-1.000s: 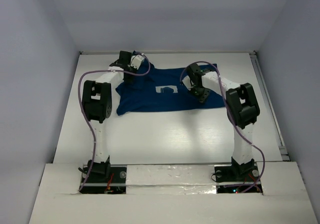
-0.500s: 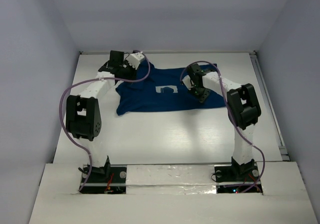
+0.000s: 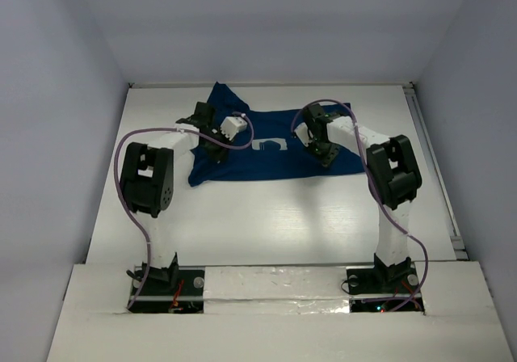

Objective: Fold and stack the t-shirts
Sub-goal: Fold the flattened tshirt in 1/3 of the way

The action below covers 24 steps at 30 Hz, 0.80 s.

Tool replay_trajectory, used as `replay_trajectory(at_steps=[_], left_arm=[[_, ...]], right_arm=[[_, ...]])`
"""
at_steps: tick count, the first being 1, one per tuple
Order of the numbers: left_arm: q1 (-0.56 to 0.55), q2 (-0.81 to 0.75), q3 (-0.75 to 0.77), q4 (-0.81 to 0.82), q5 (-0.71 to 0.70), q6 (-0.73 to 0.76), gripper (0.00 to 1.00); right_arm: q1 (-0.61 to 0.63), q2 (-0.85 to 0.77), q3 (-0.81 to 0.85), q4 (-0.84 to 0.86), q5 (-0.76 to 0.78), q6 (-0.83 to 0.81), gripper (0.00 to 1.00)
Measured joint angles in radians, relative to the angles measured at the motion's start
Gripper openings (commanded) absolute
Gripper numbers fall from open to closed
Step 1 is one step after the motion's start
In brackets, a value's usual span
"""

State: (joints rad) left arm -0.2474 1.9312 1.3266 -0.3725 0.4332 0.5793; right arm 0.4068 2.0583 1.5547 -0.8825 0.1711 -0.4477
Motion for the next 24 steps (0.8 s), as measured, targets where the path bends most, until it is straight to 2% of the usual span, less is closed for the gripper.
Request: replay_trajectory(at_steps=[11, 24], left_arm=[[-0.011, -0.030, -0.095, 0.066, -0.080, 0.035, 0.00], [0.069, -0.066, -0.142, 0.053, -0.060, 0.138, 0.00]], right_arm=[[0.000, -0.001, -0.039, -0.011, -0.023, -0.001, 0.05], [0.026, -0.027, -0.073, -0.023, -0.110, -0.006, 0.01]])
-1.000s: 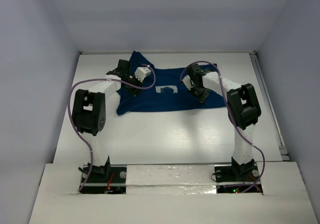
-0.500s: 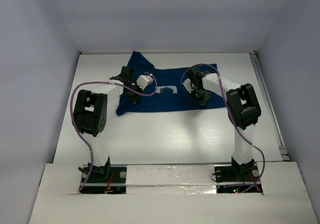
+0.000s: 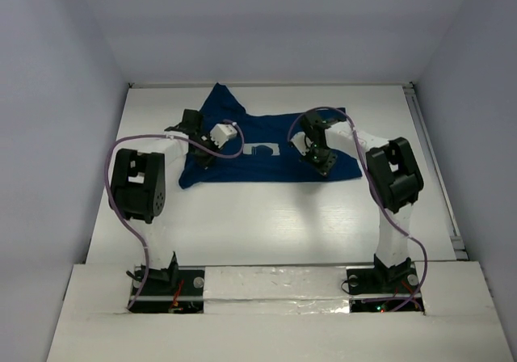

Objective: Fold and stack the t-shirts
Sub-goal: Fold the flattened tshirt in 1/3 of the way

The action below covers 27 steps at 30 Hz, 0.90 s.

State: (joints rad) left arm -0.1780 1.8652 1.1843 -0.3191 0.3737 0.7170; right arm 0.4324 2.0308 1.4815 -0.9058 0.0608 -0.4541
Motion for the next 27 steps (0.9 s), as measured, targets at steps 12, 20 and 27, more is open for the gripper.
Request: replay_trajectory(at_steps=[12, 20, 27], left_arm=[[0.036, -0.071, -0.050, -0.254, 0.049, 0.261, 0.00], [0.055, -0.053, -0.041, -0.590, 0.049, 0.483, 0.00], [0.088, -0.008, 0.126, -0.717, 0.116, 0.512, 0.25]], right_arm=[[0.081, -0.057, -0.087, -0.073, -0.174, -0.040, 0.00], [0.208, -0.099, -0.171, -0.148, -0.308, -0.078, 0.02], [0.255, -0.171, -0.179, -0.159, -0.312, -0.075, 0.20]])
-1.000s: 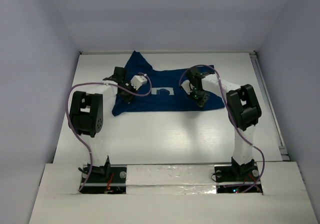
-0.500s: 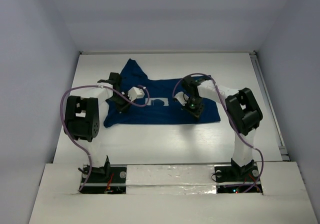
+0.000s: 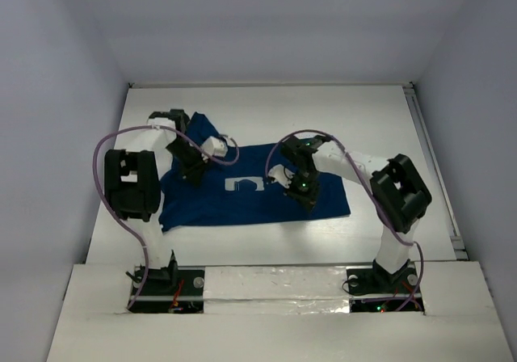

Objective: Fold and stack the t-shirts
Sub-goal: Fold the flattened tshirt in 1/3 of the way

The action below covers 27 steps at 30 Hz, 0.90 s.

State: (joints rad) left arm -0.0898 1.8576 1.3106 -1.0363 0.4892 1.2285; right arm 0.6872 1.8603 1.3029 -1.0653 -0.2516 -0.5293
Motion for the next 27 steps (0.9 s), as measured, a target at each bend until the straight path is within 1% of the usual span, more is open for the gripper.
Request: replay_trajectory(at_steps=[1, 2, 4, 5, 9, 12, 14, 17, 20, 23, 25, 27], left_arm=[[0.006, 0.000, 0.048, 0.010, 0.022, -0.018, 0.26], [0.010, 0.000, 0.103, 0.031, 0.047, -0.042, 0.33], [0.018, -0.004, 0.188, 0.094, 0.089, -0.100, 0.36], [0.020, -0.009, 0.218, 0.128, 0.105, -0.134, 0.38], [0.020, -0.039, 0.277, 0.283, 0.123, -0.283, 0.38], [0.018, -0.039, 0.306, 0.366, 0.075, -0.371, 0.36], [0.018, -0.024, 0.332, 0.398, 0.033, -0.420, 0.36], [0.019, 0.000, 0.338, 0.465, -0.023, -0.481, 0.36], [0.019, 0.016, 0.330, 0.497, -0.061, -0.523, 0.36], [0.020, 0.018, 0.325, 0.502, -0.080, -0.544, 0.36], [0.020, 0.018, 0.325, 0.505, -0.085, -0.552, 0.35], [0.020, 0.018, 0.325, 0.505, -0.090, -0.558, 0.35]], right_arm=[[-0.001, -0.016, 0.013, 0.002, 0.014, 0.006, 0.21], [-0.002, -0.029, 0.032, 0.007, 0.028, 0.013, 0.22], [-0.005, -0.044, 0.074, 0.021, 0.061, 0.029, 0.22], [-0.005, -0.049, 0.098, 0.037, 0.092, 0.040, 0.25], [-0.022, -0.052, 0.163, 0.106, 0.216, 0.068, 0.28], [-0.088, -0.034, 0.231, 0.118, 0.249, 0.071, 0.28], [-0.171, 0.010, 0.325, 0.106, 0.249, 0.077, 0.28], [-0.313, 0.130, 0.541, 0.093, 0.244, 0.101, 0.29], [-0.425, 0.235, 0.712, 0.092, 0.248, 0.125, 0.36], [-0.486, 0.308, 0.822, 0.044, 0.230, 0.136, 0.37], [-0.497, 0.360, 0.891, 0.006, 0.194, 0.145, 0.38], [-0.496, 0.398, 0.925, -0.023, 0.138, 0.153, 0.39]])
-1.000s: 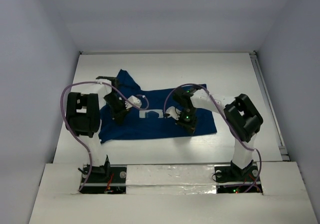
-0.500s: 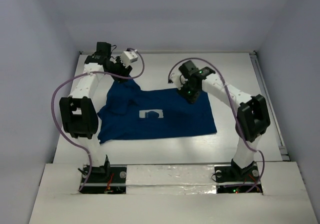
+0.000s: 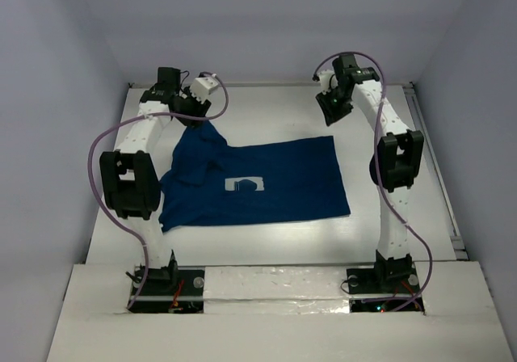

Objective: Fold and stack the t-shirts
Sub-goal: Grap the side of the flattened tshirt furthest away from the robot with both arms

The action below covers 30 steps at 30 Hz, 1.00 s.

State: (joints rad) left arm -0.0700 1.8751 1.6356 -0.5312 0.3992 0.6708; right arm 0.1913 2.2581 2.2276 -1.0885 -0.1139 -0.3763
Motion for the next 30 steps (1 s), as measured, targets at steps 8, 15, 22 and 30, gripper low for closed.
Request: replay_trajectory(at_steps=[8, 15, 22, 30], left_arm=[[0.000, -0.025, -0.039, 0.005, -0.007, -0.018, 0.35], [0.000, -0.085, -0.095, -0.005, 0.053, -0.026, 0.17], [0.000, -0.126, -0.200, -0.016, 0.135, -0.022, 0.00], [-0.001, -0.134, -0.296, 0.005, 0.150, -0.027, 0.00]], right_arm=[[-0.007, 0.076, 0.018, -0.090, -0.216, 0.066, 0.41], [-0.043, -0.006, -0.183, -0.024, -0.266, 0.128, 0.19], [-0.011, -0.278, -0.584, 0.019, -0.190, 0.111, 0.00], [0.031, -0.325, -0.692, 0.100, -0.121, 0.116, 0.00]])
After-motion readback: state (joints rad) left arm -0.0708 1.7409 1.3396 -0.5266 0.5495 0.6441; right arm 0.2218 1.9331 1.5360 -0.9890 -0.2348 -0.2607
